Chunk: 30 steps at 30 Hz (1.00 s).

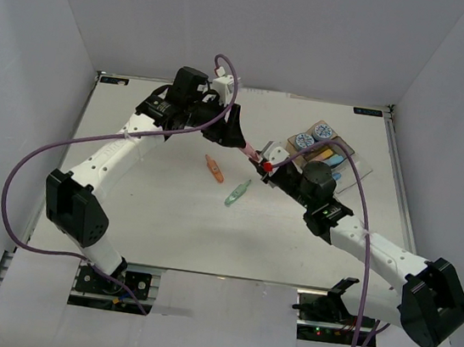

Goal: Sort the stationery into containers
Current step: Close the pen cap on the pen.

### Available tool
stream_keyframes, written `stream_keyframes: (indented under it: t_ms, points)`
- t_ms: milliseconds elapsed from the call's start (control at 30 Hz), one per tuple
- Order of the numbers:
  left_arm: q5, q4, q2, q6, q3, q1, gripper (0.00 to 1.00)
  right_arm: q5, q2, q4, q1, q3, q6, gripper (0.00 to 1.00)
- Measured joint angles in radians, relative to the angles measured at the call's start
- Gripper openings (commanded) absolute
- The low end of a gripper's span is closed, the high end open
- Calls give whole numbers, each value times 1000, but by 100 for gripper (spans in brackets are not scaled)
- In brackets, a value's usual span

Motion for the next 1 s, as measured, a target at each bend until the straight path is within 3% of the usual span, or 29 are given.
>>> stream_keyframes:
  t_ms: [1000]
  points:
    - [49,25,-2,-34,-8,0,31,-2,18,-24,10,18,-16,15]
